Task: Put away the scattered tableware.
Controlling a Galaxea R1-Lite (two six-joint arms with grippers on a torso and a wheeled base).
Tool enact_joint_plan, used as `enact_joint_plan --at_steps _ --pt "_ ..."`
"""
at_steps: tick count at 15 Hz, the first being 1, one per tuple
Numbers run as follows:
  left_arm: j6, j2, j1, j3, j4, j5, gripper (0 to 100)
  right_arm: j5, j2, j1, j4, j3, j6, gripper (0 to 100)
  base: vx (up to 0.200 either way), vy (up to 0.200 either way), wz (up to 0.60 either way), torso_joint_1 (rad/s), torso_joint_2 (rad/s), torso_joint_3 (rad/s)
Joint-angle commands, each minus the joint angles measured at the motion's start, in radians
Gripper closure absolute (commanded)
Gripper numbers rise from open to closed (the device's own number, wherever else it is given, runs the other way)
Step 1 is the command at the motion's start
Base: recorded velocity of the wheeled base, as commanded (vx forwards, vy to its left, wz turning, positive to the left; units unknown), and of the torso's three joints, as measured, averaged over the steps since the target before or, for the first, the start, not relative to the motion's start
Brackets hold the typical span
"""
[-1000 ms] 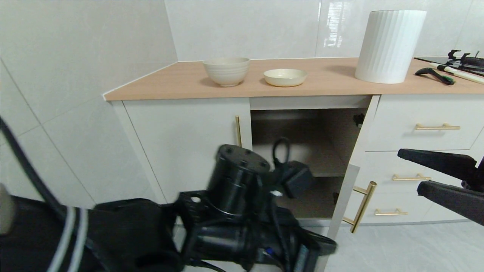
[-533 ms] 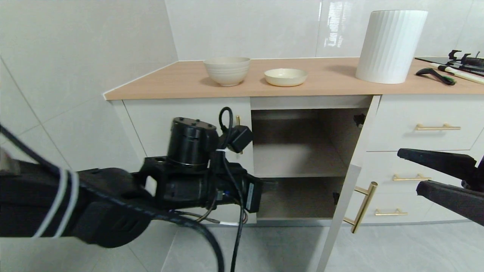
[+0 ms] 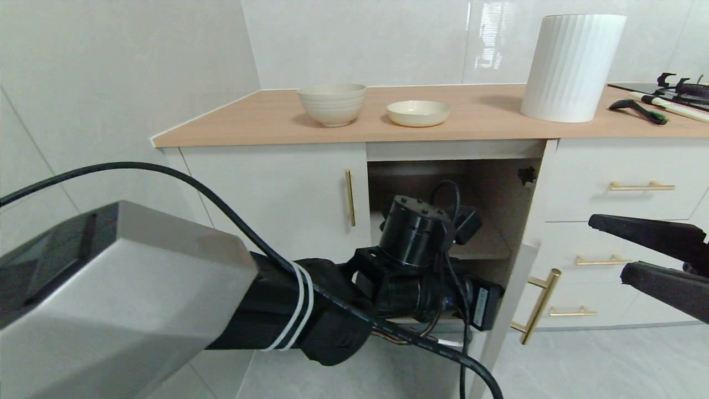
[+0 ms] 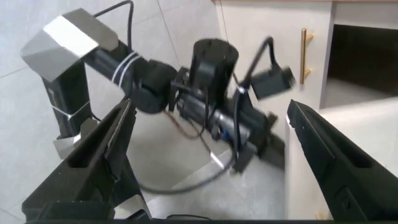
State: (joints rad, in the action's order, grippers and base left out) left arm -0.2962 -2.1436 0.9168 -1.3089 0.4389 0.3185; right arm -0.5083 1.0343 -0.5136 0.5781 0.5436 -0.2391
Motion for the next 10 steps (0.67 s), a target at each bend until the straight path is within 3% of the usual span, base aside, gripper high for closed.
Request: enact_joint_plan --at_steps 1,3,5,6,10 --pt "-0.067 -0.005 0.096 -0.056 0.0 0.002 100 -0.001 -0.01 0.0 0.0 0.001 0.0 0 0.0 0.0 0.0 0.0 0.0 0.0" --pt "-0.113 0.001 0.162 -0.089 -0.003 0.004 100 -0.001 -0.011 -0.002 0.0 0.001 0.0 0 0.0 0.0 0.0 0.0 0.0 0.0" --pt "-0.123 0.008 0.174 -0.085 0.003 -0.007 100 -0.001 -0.011 -0.002 0.0 0.001 0.0 0 0.0 0.0 0.0 0.0 0.0 0.0" --pt "-0.146 0.041 0.152 -0.064 0.001 -0.044 100 -0.001 -0.01 -0.002 0.0 0.001 0.0 0 0.0 0.0 0.0 0.0 0.0 0.0" --pt "-0.152 0.206 0.001 0.091 0.003 -0.062 100 0.002 0.046 0.0 -0.006 0.019 -0.002 0 0.0 0.0 0.0 0.0 0.0 0.0"
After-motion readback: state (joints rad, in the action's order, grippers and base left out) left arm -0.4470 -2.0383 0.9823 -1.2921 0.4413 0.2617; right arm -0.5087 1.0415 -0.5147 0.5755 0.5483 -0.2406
